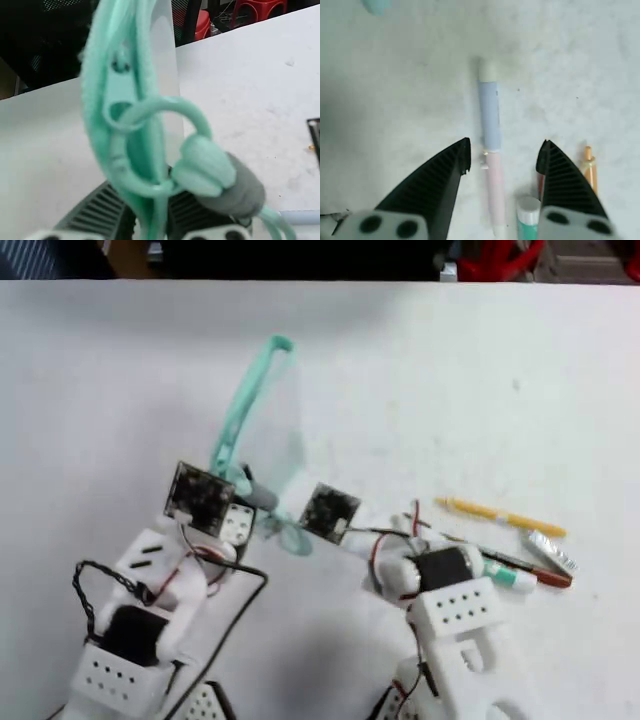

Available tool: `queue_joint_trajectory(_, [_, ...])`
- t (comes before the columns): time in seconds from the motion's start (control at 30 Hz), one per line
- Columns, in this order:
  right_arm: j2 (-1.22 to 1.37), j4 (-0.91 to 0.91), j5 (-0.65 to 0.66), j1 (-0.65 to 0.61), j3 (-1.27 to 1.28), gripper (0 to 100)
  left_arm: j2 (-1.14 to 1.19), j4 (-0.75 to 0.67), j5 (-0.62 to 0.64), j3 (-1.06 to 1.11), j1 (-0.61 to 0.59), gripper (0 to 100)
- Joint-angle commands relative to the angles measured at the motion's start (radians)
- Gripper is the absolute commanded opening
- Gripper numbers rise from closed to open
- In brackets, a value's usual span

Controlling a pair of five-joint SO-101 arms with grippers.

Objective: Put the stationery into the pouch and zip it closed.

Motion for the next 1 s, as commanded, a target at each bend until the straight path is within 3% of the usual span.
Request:
queue_joint_trajectory(0.0, [0.108,-0.064,0.009,-0.010,-0.009,21.4,-0.002,0.003,0.003,0.008,-0.015,2])
queue_joint_trajectory(0.2, [0.325,-0.189,0.015,0.028,-0.040,21.5,-0.002,0.003,0.003,0.009,-0.015,2])
queue_joint_trajectory(0.6, [0.674,-0.269,0.015,0.077,-0.181,20.2,-0.002,0.003,0.003,0.009,-0.015,2])
queue_joint_trajectory(0.73, [0.653,-0.262,0.015,0.093,-0.201,2.2,-0.002,0.003,0.003,0.011,-0.015,2])
queue_joint_trajectory(0.97, [0.418,-0.117,0.017,0.147,-0.201,1.9,-0.002,0.003,0.003,0.011,-0.015,2])
